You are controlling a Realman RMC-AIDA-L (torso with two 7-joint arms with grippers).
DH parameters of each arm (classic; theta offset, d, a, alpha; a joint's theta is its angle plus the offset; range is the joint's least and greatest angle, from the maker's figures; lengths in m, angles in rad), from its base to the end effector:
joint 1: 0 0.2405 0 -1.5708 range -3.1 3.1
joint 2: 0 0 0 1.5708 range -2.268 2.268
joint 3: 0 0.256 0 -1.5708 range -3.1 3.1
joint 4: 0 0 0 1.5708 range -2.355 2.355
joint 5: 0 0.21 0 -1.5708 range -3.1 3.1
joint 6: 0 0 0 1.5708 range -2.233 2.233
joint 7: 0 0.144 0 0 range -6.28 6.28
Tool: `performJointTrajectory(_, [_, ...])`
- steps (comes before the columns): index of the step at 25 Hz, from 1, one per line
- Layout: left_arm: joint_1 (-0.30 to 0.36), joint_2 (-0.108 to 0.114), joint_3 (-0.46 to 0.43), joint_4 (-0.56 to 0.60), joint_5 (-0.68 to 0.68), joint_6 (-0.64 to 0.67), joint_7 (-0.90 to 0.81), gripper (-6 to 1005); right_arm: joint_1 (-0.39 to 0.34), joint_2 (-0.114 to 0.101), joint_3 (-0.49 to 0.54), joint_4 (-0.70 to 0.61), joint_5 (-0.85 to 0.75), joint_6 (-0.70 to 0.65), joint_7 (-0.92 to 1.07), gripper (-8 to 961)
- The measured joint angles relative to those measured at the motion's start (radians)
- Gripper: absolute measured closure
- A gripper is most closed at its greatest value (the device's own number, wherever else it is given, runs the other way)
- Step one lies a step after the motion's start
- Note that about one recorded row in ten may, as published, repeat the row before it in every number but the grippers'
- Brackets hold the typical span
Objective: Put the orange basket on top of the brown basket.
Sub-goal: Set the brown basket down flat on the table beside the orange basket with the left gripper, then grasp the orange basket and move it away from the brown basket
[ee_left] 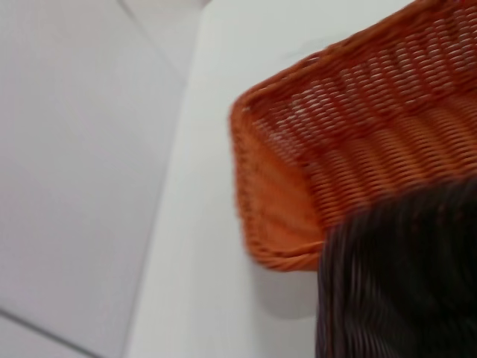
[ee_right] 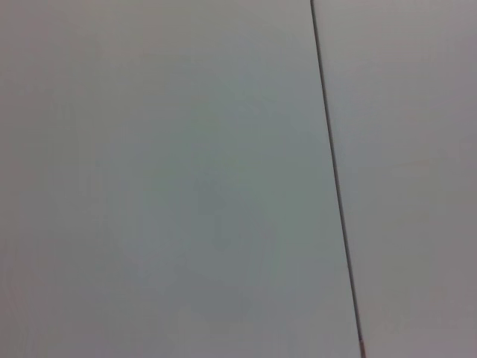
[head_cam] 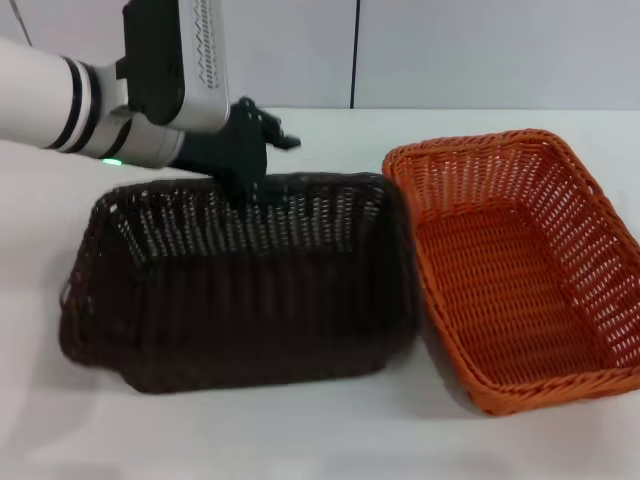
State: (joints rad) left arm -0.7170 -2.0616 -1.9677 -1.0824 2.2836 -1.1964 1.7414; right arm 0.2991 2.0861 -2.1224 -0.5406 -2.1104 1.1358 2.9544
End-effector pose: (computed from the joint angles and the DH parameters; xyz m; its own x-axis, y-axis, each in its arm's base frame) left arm -0.1552 0.4207 0.0079 0.9550 -0.2440 -0.1689 -0.2934 -0.8614 -0.4146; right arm 0.3068 0.3315 0.0103 0.6613 0.1857 -0.7268 -0.7500 0.1457 -0.6451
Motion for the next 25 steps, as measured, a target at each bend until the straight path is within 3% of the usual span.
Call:
performJointTrajectory(6, [0.02, 0.0, -0.009, -0.042, -0.053, 0.112, -0.002, 538, 0.0, -0.002, -0.008, -0.001, 0.0, -0.002, 0.0, 164])
performJointTrajectory(8, [0.039, -0.001, -0.009, -0.073, -0.091, 0.151, -0.002, 448, 0.0, -0.002, -0.008, -0.002, 0.001, -0.003, 0.0, 165])
performJointTrajectory(11, [0.178, -0.004, 0.041, -0.226, -0.386, 0.446, 0.04, 313, 0.001, -0.002, -0.01, -0.008, 0.0, -0.003, 0.0, 165])
performJointTrajectory(13, [0.275, -0.003, 0.089, -0.318, -0.691, 0.672, 0.134, 281, 0.002, -0.002, -0.011, -0.013, -0.001, -0.003, 0.0, 165])
performJointTrajectory(16, [0.303, -0.004, 0.082, -0.343, -0.802, 0.714, 0.172, 232, 0.008, -0.002, -0.021, -0.017, -0.001, -0.003, 0.0, 165])
performJointTrajectory(17, [0.329, -0.005, 0.069, -0.367, -0.91, 0.735, 0.214, 216, 0.01, -0.002, -0.024, -0.017, -0.002, -0.001, 0.0, 165])
performJointTrajectory(18, [0.375, -0.007, 0.047, -0.394, -1.123, 0.729, 0.333, 216, 0.014, -0.002, -0.025, -0.018, -0.002, 0.002, 0.0, 165])
performJointTrajectory(21, [0.417, -0.007, 0.042, -0.404, -1.32, 0.696, 0.505, 217, 0.015, -0.003, -0.026, -0.022, -0.002, 0.003, 0.0, 165])
performJointTrajectory(23, [0.466, -0.008, 0.056, -0.41, -1.513, 0.655, 0.736, 217, 0.018, -0.004, -0.025, -0.024, -0.002, 0.004, 0.0, 165])
performJointTrajectory(25, [0.474, -0.009, 0.063, -0.411, -1.537, 0.656, 0.781, 217, 0.018, -0.004, -0.025, -0.024, -0.002, 0.004, 0.0, 165])
